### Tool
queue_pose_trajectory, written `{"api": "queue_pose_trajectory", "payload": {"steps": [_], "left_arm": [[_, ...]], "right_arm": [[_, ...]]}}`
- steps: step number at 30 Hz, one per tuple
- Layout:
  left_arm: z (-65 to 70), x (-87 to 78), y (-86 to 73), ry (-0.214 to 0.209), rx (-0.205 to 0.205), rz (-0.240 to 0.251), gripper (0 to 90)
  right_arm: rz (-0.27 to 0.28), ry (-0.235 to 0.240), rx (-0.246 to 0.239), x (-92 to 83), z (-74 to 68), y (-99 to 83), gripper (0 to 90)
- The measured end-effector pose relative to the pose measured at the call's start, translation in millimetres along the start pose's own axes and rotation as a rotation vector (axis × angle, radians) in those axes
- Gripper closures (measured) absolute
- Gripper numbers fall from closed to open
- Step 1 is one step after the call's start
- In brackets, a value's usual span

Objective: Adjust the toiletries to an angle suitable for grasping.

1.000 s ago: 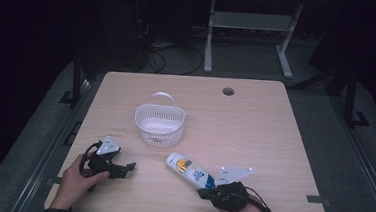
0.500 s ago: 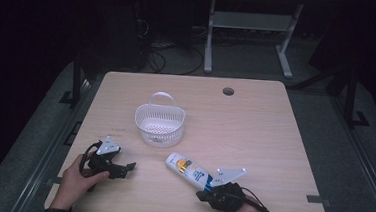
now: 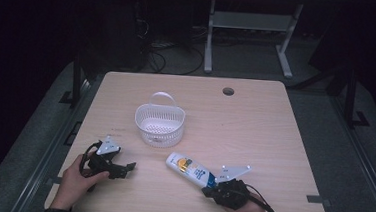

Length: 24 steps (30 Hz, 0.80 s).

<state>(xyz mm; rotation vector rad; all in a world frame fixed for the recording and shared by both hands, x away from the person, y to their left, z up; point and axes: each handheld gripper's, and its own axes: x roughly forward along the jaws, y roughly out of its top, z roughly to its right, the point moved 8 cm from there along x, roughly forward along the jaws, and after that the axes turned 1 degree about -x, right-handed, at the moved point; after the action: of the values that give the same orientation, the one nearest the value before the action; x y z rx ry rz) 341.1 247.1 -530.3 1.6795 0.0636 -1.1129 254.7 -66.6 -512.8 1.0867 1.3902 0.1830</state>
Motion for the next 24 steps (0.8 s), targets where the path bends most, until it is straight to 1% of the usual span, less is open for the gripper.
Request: {"api": "queue_pose_trajectory", "payload": {"steps": [3,10,19,24], "left_arm": [[0.0,0.0,0.0,0.0,0.0,0.0,13.1],[0.0,-0.1,0.0,0.0,0.0,0.0,13.1],[0.0,0.0,0.0,0.0,0.0,0.0,13.1],[0.0,0.0,0.0,0.0,0.0,0.0,13.1]], "right_arm": [[0.0,-0.006,0.001,-1.0,2.2,-0.2,89.5],[0.003,-0.029,0.016,-5.1,12.5,-1.4,89.5],[0.006,-0.046,0.024,-7.5,18.5,-0.6,89.5],[0.013,-0.058,0.028,-9.1,25.6,1.2,89.5]]}}
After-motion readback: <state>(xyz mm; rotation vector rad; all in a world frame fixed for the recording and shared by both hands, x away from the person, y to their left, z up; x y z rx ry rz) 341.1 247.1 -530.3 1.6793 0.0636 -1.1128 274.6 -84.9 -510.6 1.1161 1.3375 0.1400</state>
